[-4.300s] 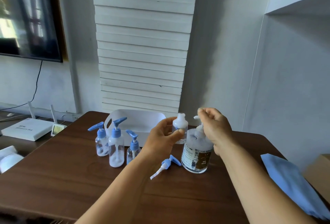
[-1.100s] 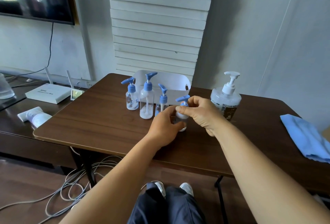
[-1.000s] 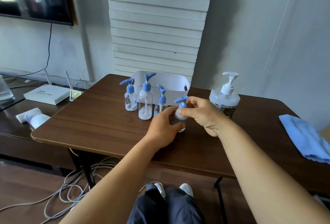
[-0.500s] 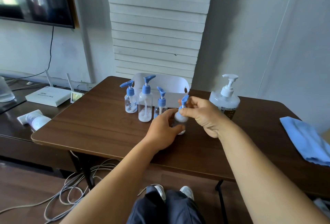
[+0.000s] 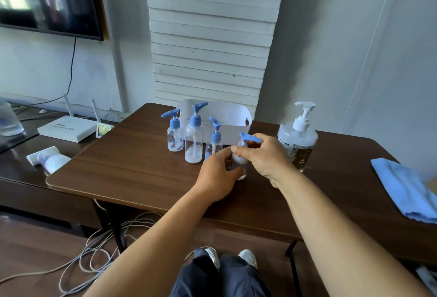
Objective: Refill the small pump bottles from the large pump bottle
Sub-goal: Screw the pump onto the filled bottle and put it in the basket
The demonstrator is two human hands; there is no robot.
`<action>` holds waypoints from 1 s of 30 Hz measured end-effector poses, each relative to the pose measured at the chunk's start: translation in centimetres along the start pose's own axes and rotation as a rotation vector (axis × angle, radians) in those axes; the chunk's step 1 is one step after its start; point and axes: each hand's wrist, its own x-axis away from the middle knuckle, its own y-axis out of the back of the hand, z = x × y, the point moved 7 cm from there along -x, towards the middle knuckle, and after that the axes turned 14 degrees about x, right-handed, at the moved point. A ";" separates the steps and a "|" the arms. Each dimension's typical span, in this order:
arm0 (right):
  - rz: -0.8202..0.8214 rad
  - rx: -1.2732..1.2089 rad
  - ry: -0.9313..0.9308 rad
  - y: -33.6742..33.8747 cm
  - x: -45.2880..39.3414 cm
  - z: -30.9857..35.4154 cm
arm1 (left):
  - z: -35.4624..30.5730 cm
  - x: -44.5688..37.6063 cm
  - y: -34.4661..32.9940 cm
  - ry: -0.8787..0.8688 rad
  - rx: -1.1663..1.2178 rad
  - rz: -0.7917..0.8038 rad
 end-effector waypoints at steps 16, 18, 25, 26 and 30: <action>-0.492 -0.037 0.185 5.5 -5.0 7.8 | -4.8 0.6 2.5 -0.214 -0.161 -0.246; -0.481 -0.016 0.133 4.4 -6.4 7.1 | -5.4 0.4 2.6 -0.252 -0.216 -0.227; -0.347 0.082 -0.005 0.4 -9.6 3.6 | -4.4 -1.1 3.1 -0.144 -0.395 -0.147; -0.314 0.134 -0.013 -0.1 -9.9 3.3 | -4.3 -1.4 3.2 -0.119 -0.414 -0.144; -0.184 0.324 -0.017 -1.6 -10.5 2.9 | -4.2 -2.2 3.4 -0.109 -0.433 -0.146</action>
